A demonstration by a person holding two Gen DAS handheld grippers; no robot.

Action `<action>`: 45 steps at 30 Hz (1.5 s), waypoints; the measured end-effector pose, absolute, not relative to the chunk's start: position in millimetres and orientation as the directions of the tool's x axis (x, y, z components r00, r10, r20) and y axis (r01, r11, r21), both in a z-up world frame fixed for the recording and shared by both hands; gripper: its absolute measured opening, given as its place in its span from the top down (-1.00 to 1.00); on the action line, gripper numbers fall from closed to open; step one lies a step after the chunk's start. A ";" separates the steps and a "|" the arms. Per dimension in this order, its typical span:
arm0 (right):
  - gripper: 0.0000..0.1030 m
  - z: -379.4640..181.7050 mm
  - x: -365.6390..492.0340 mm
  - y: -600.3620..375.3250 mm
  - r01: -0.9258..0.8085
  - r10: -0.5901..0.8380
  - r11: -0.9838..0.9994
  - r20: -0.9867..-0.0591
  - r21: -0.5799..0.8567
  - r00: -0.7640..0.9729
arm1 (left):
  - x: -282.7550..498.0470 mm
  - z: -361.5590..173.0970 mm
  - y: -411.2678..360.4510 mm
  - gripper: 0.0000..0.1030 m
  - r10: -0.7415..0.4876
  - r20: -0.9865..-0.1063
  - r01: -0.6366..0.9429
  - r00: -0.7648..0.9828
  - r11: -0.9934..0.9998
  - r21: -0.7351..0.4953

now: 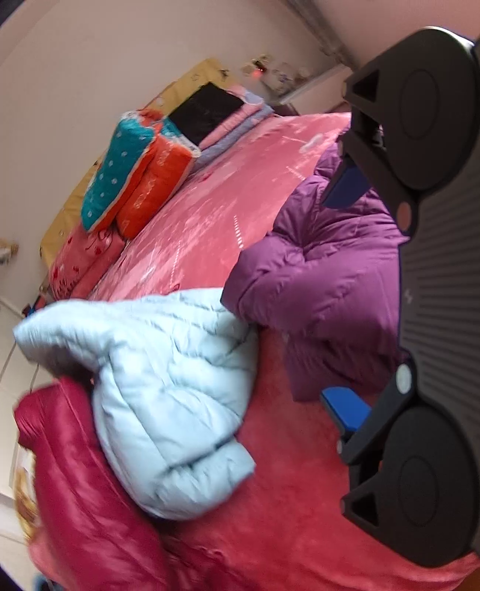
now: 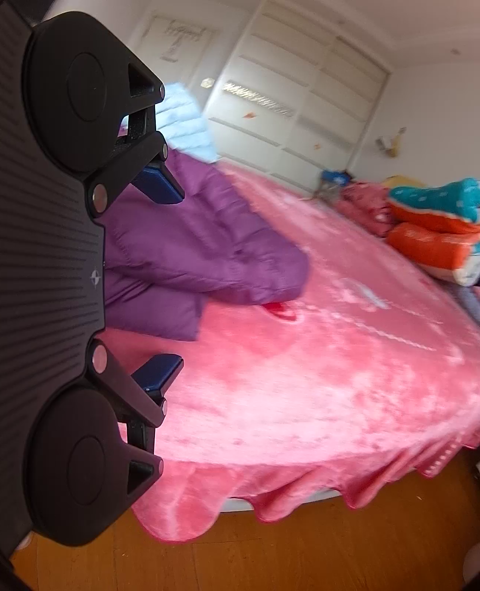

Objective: Fold large clothes

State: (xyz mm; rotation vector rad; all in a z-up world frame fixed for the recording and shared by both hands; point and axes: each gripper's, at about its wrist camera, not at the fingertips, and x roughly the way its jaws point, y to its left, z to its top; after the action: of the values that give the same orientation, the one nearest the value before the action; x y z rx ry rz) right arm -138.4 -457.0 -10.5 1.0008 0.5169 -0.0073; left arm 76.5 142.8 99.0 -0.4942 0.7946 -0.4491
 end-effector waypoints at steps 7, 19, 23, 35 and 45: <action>-1.00 -13.9 -129.4 -440.5 0.233 0.247 0.584 -0.444 0.777 0.861 | 96.1 75.3 161.8 -0.99 -0.677 -0.493 0.188 0.547 0.673 -0.715; -1.00 1.1 -122.5 -428.4 0.192 0.258 0.668 -0.466 0.719 0.846 | 123.2 46.1 158.1 -0.99 -0.713 -0.553 0.235 0.431 0.680 -0.694; -1.00 1.6 -117.6 -422.3 0.165 0.278 0.689 -0.468 0.706 0.839 | 132.7 34.3 139.4 -0.99 -0.729 -0.586 0.277 0.352 0.680 -0.679; -1.00 -4.0 -96.9 -410.9 0.080 0.359 0.677 -0.423 0.732 0.832 | 161.2 21.5 95.9 -0.99 -0.743 -0.640 0.363 0.196 0.662 -0.656; -1.00 -23.4 -79.9 -420.9 0.035 0.425 0.487 -0.272 0.872 0.863 | 158.8 22.2 68.5 -0.97 -0.732 -0.647 0.420 0.215 0.667 -0.615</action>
State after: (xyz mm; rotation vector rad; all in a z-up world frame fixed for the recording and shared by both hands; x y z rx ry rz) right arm -79.9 -420.9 -23.4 1.0448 0.4956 0.2490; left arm 158.8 68.5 22.2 -0.3387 1.0874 -0.8195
